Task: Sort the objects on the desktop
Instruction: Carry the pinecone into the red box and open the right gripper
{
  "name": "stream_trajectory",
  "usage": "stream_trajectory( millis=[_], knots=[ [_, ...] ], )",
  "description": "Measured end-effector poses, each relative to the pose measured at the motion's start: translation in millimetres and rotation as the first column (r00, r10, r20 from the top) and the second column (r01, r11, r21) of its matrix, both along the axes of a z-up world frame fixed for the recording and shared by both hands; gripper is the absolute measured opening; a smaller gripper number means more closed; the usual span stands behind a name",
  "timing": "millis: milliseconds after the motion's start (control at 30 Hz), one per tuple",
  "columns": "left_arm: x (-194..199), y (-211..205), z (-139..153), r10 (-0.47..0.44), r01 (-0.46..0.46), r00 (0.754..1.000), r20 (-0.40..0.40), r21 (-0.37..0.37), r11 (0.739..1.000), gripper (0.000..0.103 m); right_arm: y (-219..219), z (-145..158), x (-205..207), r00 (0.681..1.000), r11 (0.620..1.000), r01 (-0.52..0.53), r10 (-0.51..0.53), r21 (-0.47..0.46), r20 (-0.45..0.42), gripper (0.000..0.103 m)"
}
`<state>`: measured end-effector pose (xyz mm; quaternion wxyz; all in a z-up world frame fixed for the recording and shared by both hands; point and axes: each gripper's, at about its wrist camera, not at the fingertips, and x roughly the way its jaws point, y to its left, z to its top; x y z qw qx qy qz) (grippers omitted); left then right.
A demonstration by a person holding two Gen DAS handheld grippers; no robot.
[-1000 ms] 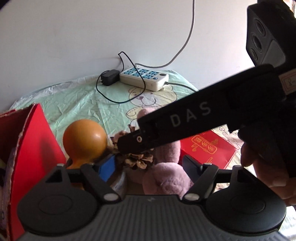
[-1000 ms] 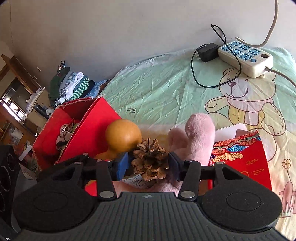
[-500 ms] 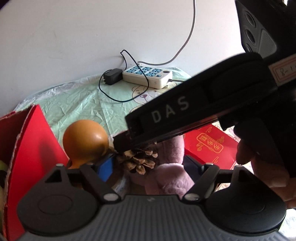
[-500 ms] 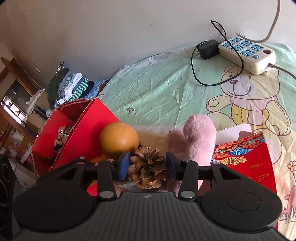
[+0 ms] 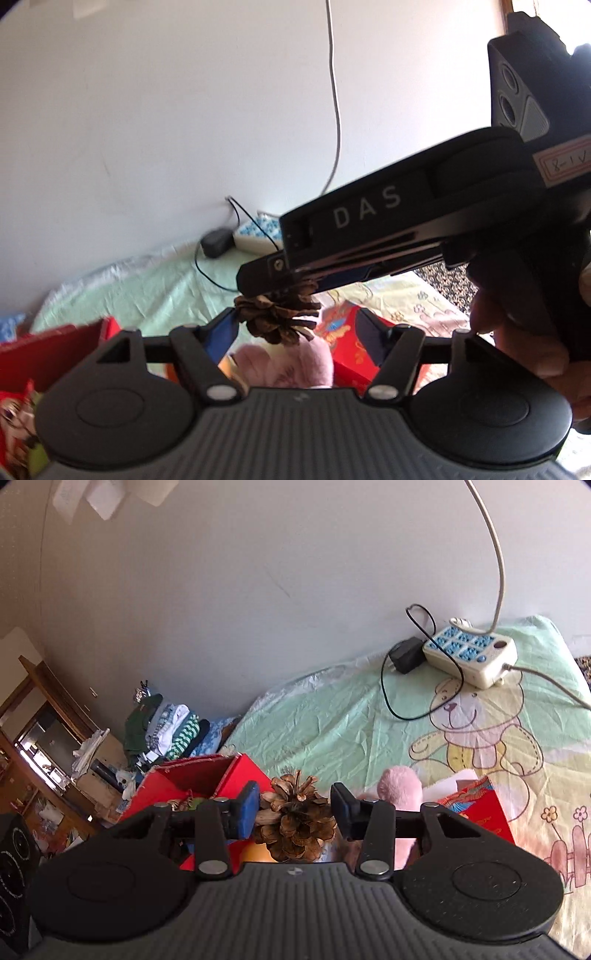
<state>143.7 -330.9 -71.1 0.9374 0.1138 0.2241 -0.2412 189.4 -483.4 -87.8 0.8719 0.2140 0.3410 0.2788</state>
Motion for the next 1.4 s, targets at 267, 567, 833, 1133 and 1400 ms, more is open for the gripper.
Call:
stream_trajectory(
  millis=[267,567,833,1133,1400],
  knots=[
    [-12,92,20,0.094,-0.094,0.995,0.044,0.018,0.995,0.072,87,14,4,0.993,0.993,-0.113,0.114,0.013,-0.015,0.046],
    [9,218,-2,0.12,-0.122,0.98,-0.158,-0.003,0.993,0.074,199,5,7,0.976,0.974,-0.212,0.206,-0.079,-0.072,0.037],
    [22,251,-36,-0.005,-0.015,0.96,-0.28,-0.068,0.998,0.074,225,-26,11,0.96,0.977,-0.173,0.139,-0.122,-0.244,0.037],
    [22,251,-34,-0.144,0.089,0.92,-0.365,-0.161,0.983,0.081,224,-18,5,0.965,0.974,-0.122,0.072,-0.19,-0.251,0.039],
    [27,255,-43,-0.176,0.083,0.883,-0.435,-0.224,0.971,0.082,185,0,-17,0.985,0.998,0.05,-0.055,-0.04,-0.163,0.045]
  ],
)
